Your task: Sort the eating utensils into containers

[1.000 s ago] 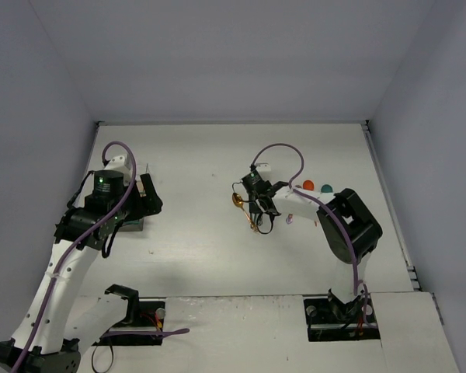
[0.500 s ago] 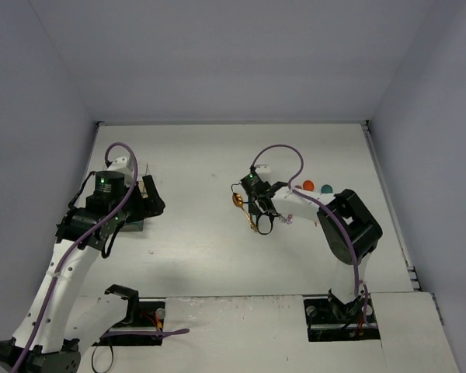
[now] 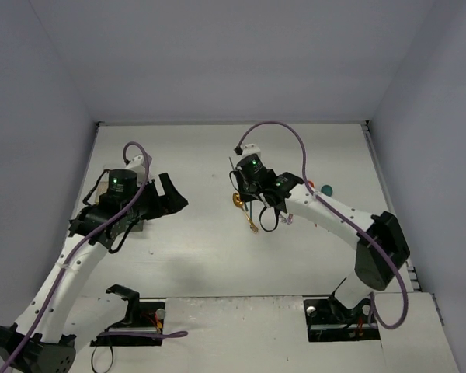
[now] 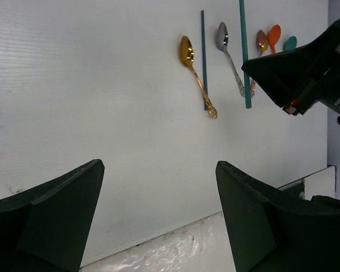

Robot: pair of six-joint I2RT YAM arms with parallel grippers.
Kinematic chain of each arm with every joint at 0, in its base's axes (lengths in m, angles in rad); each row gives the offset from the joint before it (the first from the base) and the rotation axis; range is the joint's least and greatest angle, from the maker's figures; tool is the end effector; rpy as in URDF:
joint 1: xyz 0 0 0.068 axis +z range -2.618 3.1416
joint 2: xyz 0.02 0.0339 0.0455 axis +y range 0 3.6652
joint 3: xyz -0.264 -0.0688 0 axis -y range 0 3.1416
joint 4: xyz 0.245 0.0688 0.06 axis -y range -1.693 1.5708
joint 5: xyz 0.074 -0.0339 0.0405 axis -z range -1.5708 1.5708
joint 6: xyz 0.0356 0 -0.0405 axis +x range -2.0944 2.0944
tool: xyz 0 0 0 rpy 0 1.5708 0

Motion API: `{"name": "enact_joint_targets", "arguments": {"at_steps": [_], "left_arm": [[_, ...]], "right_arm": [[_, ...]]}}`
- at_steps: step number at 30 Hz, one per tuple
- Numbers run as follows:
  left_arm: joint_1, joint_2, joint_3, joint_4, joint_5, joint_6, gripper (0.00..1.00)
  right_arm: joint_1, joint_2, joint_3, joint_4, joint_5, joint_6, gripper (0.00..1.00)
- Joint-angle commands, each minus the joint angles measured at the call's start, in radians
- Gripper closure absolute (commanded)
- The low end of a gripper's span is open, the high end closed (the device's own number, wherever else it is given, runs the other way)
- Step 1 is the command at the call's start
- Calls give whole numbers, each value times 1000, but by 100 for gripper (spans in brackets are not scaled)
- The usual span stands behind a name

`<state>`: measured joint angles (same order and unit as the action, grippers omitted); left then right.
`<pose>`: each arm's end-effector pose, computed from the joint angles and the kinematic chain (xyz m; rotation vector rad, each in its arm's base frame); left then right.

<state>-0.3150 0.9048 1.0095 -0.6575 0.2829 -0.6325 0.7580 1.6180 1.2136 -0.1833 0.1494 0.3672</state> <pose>0.1741 -0.0672 0.3496 -0.1763 2.2147 -0.8445 0.2739 0.2520 0.2754 -0.3392 2.1657 0.4868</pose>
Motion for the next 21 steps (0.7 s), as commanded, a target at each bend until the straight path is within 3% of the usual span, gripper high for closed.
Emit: {"name": "enact_joint_targets", "arguments": {"at_steps": [1, 14, 21], "left_arm": [[-60, 17, -17, 225, 35, -119, 23], [-392, 126, -50, 464, -213, -276, 28], [-478, 210, -12, 488, -319, -277, 37]], "right_arm": [[44, -115, 68, 6, -90, -75, 100], [81, -168, 147, 7, -140, 175, 100], [102, -190, 130, 8, -135, 259, 100]]}}
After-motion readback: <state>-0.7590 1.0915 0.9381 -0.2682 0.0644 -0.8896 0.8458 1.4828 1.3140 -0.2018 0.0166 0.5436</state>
